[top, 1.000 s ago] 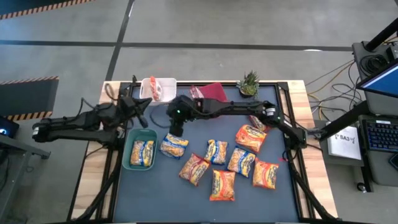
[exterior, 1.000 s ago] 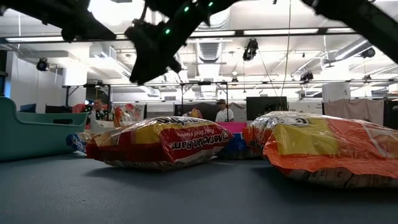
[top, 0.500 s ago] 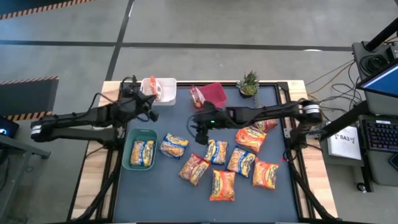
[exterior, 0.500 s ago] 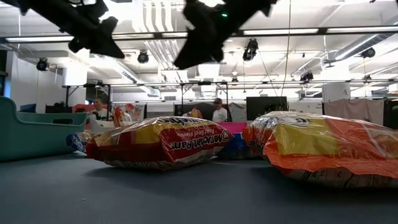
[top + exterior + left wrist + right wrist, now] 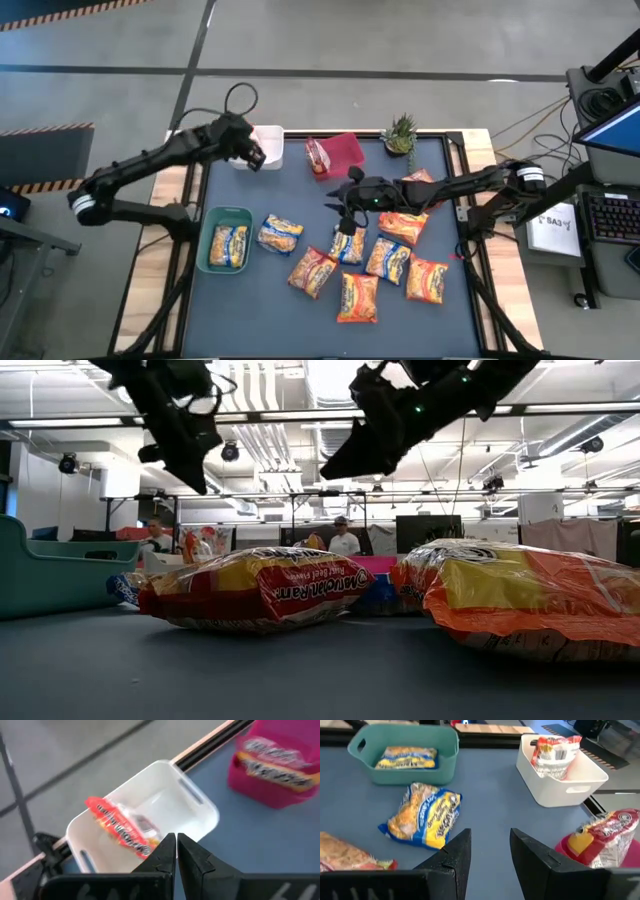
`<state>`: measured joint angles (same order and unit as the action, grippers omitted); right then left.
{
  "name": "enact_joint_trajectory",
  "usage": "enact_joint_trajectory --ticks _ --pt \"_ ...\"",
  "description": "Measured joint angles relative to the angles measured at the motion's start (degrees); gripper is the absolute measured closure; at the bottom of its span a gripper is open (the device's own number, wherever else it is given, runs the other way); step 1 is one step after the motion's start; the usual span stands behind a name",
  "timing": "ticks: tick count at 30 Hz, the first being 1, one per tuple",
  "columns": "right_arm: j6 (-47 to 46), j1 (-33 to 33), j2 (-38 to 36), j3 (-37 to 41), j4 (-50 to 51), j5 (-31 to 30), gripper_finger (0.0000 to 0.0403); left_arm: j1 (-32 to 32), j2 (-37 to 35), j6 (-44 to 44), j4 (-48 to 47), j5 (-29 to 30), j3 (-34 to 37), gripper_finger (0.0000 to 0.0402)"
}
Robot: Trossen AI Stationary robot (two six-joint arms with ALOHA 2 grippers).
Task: Sort Maruchan noodles
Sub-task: Put the orange noodle pack into the white bin
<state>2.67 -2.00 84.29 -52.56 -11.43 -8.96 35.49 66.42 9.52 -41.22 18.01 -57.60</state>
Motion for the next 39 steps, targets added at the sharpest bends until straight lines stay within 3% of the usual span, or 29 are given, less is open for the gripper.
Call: enact_joint_trajectory --ticks 6,9,16,23,39 --pt "2.4 0.0 -1.3 0.7 0.5 0.0 0.0279 7.0 7.3 -0.9 -5.4 -8.2 -6.5 0.039" --pt "2.5 0.0 -1.5 1.0 0.4 0.0 0.0283 10.3 10.6 -0.7 -8.3 -9.0 -8.9 0.0365" --pt "2.6 0.0 -1.5 1.3 0.6 0.4 0.0286 15.0 17.0 0.3 -11.4 -9.1 -12.5 0.0263" --pt "3.4 0.0 -1.5 1.3 0.9 0.4 0.0287 15.7 22.3 0.4 -11.4 -8.6 -14.8 0.0165" --pt "4.7 0.0 -1.4 1.3 2.2 0.4 0.0287 17.9 28.2 1.1 -6.9 -8.0 -13.9 0.0168"
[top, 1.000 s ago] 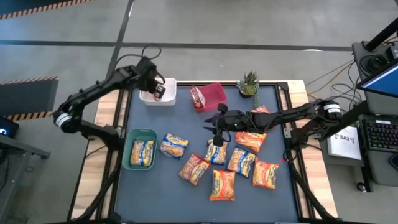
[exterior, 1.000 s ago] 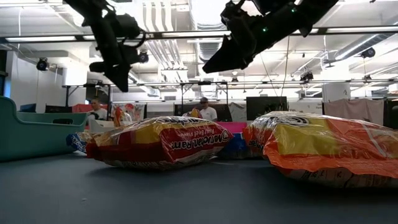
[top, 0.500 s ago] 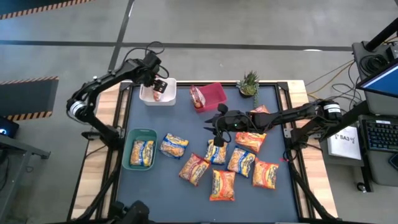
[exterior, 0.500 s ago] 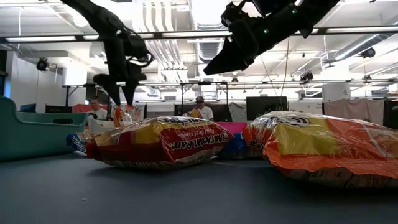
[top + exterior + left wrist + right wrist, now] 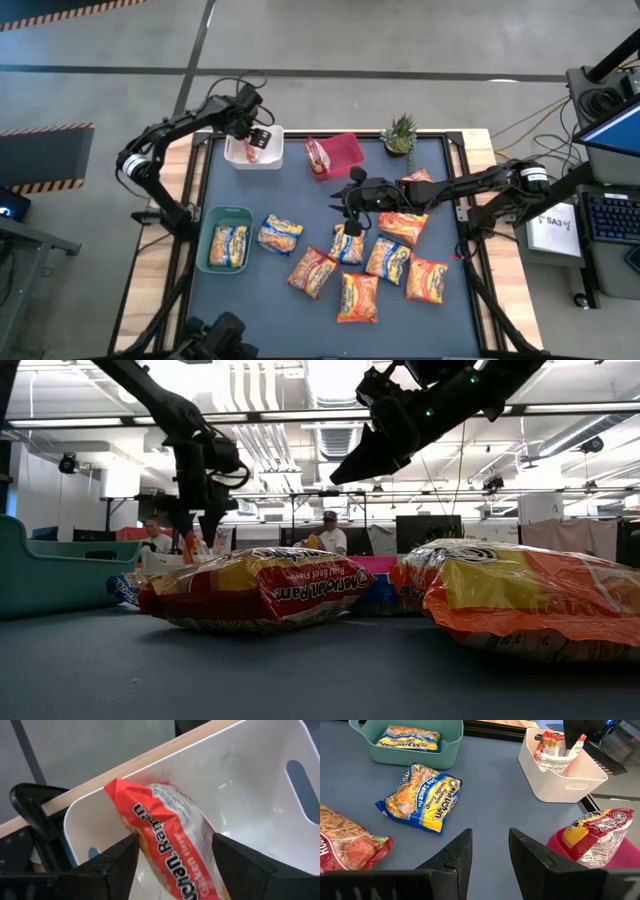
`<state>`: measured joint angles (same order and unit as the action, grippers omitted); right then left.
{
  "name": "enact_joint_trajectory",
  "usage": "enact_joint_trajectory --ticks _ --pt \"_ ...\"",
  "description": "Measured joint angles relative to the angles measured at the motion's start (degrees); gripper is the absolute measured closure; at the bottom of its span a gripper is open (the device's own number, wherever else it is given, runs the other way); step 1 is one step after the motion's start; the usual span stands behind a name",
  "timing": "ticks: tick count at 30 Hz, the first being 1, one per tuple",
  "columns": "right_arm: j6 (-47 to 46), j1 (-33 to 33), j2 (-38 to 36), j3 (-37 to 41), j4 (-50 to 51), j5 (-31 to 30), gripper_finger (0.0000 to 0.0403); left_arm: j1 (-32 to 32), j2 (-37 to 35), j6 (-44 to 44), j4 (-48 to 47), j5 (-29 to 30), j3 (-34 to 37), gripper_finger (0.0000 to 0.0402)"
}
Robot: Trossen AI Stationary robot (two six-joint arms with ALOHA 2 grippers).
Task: Sort Maruchan noodles
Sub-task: Put the orange noodle pack into the white bin
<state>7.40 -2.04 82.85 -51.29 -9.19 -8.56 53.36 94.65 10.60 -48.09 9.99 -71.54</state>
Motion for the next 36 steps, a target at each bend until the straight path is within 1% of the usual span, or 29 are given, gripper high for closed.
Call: enact_joint_trajectory --ticks 8,12,16,21,24,27,30,34,36 --pt "0.1 0.0 0.0 0.0 0.0 0.0 0.0287 0.2 1.4 0.7 1.1 0.1 1.8 0.017" --pt "0.1 0.0 0.0 0.0 0.0 0.0 0.0287 0.0 1.2 0.7 1.7 0.1 1.8 0.0181" --pt "0.1 0.0 0.0 0.0 0.0 0.0 0.0287 0.0 1.1 0.5 1.5 0.6 1.9 0.0216" --pt "0.1 0.0 0.0 0.0 0.0 0.0 0.0287 -0.2 1.1 0.5 0.4 4.0 1.9 0.0286" --pt "0.1 0.0 0.0 0.0 0.0 0.0 0.0287 -0.1 1.1 0.5 0.1 4.4 1.9 0.0325" --pt "0.1 0.0 0.0 0.0 0.0 0.0 0.0287 -0.2 1.1 0.5 0.0 4.7 1.9 0.0353" --pt "0.1 0.0 0.0 0.0 0.0 0.0 0.0287 -0.2 1.0 0.4 -0.5 5.7 1.9 0.0365" --pt "0.1 0.0 0.0 0.0 0.0 0.0 0.0287 -0.3 0.8 -0.3 -2.4 11.2 1.9 0.0366" --pt "0.1 0.0 0.0 0.0 0.0 -0.1 0.0287 -0.4 0.6 -0.8 -3.6 12.5 1.9 0.0366"
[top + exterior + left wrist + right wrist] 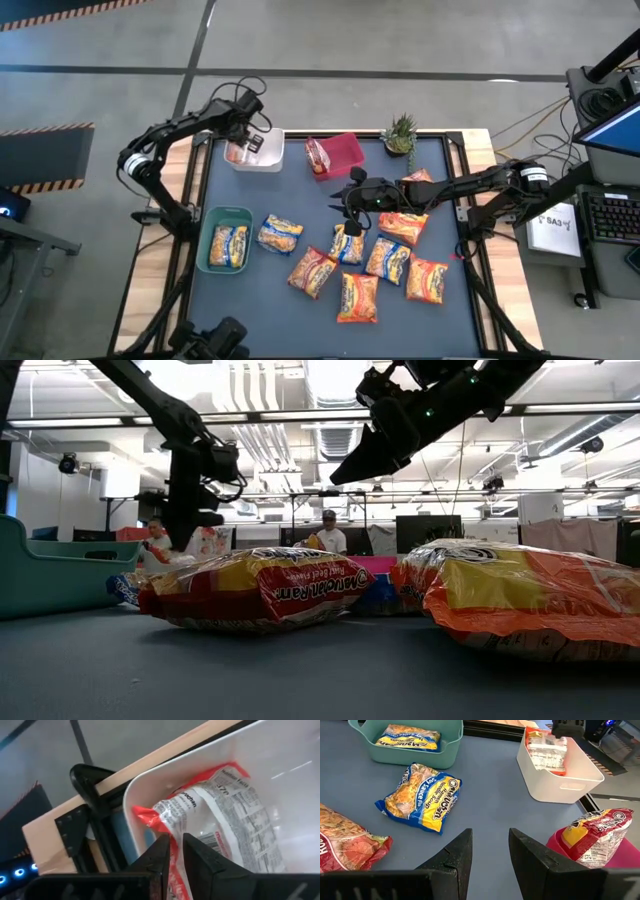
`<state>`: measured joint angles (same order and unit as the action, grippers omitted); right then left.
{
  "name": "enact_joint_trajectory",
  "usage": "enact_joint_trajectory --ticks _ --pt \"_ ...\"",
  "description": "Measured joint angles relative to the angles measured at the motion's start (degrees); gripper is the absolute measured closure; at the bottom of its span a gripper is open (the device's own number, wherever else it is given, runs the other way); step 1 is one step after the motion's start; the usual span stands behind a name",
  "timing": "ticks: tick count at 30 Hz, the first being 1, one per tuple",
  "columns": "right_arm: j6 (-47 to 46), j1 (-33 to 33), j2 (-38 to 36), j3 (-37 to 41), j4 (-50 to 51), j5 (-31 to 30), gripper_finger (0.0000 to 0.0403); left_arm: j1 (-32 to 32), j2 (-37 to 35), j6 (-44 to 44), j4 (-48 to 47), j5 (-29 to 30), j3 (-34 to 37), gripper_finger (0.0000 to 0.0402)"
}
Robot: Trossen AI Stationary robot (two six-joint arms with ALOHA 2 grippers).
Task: Sort Maruchan noodles
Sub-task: Put the orange noodle pack into the white bin
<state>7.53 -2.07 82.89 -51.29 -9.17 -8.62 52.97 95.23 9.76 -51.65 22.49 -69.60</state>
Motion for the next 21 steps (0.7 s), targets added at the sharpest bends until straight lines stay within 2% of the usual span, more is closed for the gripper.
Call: enact_joint_trajectory --ticks 6,16,17,21 --pt "0.2 0.0 0.0 0.0 0.0 0.0 0.0287 -0.7 -0.6 -0.6 -0.5 -3.0 0.0 0.0366" --pt "0.2 -0.1 0.0 0.0 0.0 0.0 0.0287 -1.2 -1.5 1.3 -2.6 -3.1 0.0 0.0366" --pt "0.2 -0.1 0.0 0.0 0.0 0.0 0.0287 -1.3 -1.6 1.8 -2.3 -5.0 0.0 0.0366" --pt "0.4 -0.1 0.0 0.0 -0.1 0.0 0.0287 -2.5 -1.9 1.6 1.7 -19.2 0.0 0.0366"
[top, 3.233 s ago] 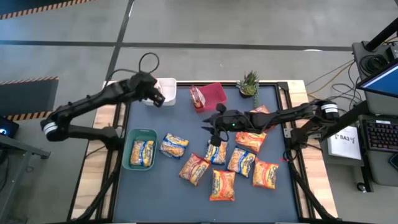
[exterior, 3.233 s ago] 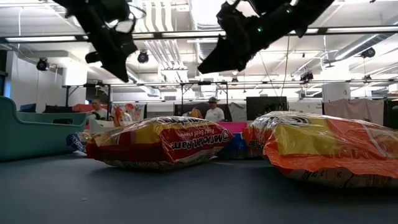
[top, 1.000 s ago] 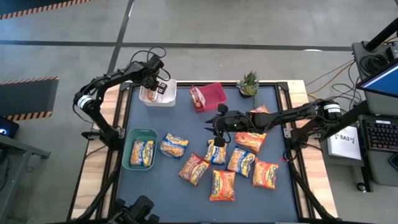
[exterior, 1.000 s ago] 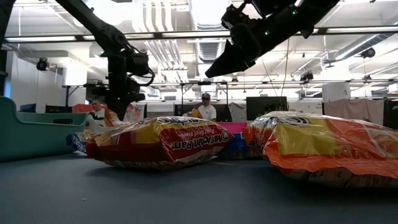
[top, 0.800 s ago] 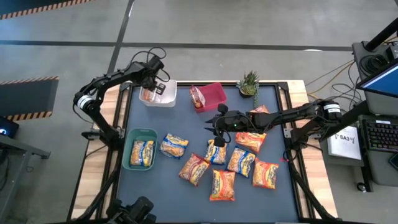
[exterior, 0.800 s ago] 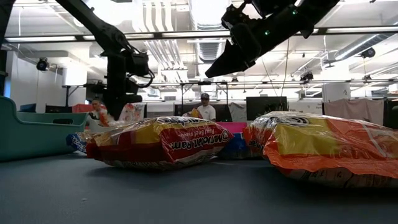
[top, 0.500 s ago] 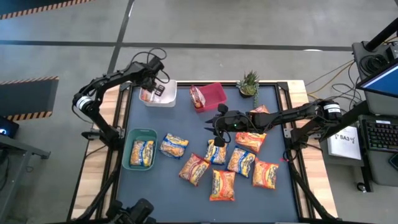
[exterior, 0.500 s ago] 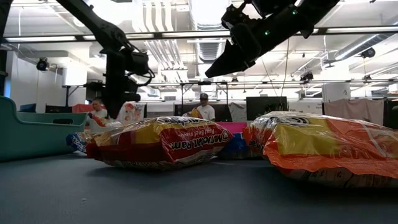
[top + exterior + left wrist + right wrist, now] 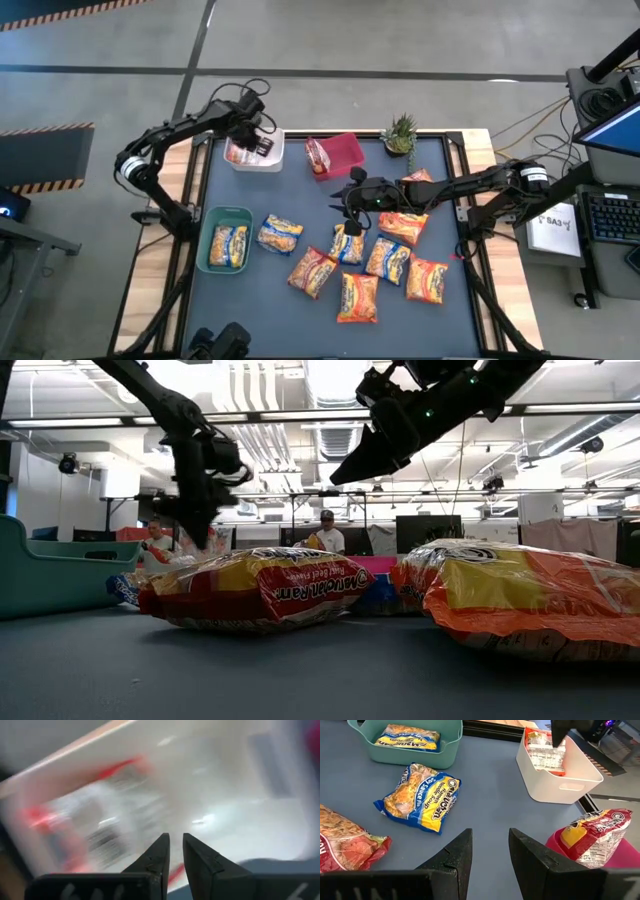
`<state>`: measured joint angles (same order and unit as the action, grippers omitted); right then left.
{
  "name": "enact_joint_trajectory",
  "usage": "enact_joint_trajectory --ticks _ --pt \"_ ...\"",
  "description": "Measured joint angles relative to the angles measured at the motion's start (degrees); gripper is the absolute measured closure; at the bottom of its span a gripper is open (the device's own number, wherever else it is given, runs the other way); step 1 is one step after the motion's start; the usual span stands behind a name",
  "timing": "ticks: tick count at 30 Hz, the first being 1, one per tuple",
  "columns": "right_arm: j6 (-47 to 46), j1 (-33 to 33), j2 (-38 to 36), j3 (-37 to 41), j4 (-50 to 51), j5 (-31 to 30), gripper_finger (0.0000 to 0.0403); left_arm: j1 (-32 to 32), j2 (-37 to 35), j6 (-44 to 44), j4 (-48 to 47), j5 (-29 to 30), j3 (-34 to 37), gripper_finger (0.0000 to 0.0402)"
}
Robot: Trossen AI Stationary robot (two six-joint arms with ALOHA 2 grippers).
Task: Sort Maruchan noodles
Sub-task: Put the orange noodle pack into the white bin
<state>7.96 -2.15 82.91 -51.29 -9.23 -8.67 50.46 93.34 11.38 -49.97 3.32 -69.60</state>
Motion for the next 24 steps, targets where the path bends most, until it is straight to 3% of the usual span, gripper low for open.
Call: enact_joint_trajectory --ticks 2,8,13,24 --pt "0.2 0.0 0.0 0.0 0.0 0.0 0.0287 -1.0 0.3 -0.3 2.9 -1.0 0.0 0.0366" --pt "0.2 0.0 0.0 0.0 0.0 -0.1 0.0287 -1.8 3.3 -0.2 5.4 4.6 0.0 0.0366" --pt "0.2 0.0 0.0 0.0 0.1 0.0 0.0287 -2.0 6.6 0.1 5.9 5.1 0.0 0.0375" --pt "0.2 0.0 0.0 0.0 0.1 0.0 0.0287 -2.7 10.0 1.4 2.4 17.1 0.0 0.04"
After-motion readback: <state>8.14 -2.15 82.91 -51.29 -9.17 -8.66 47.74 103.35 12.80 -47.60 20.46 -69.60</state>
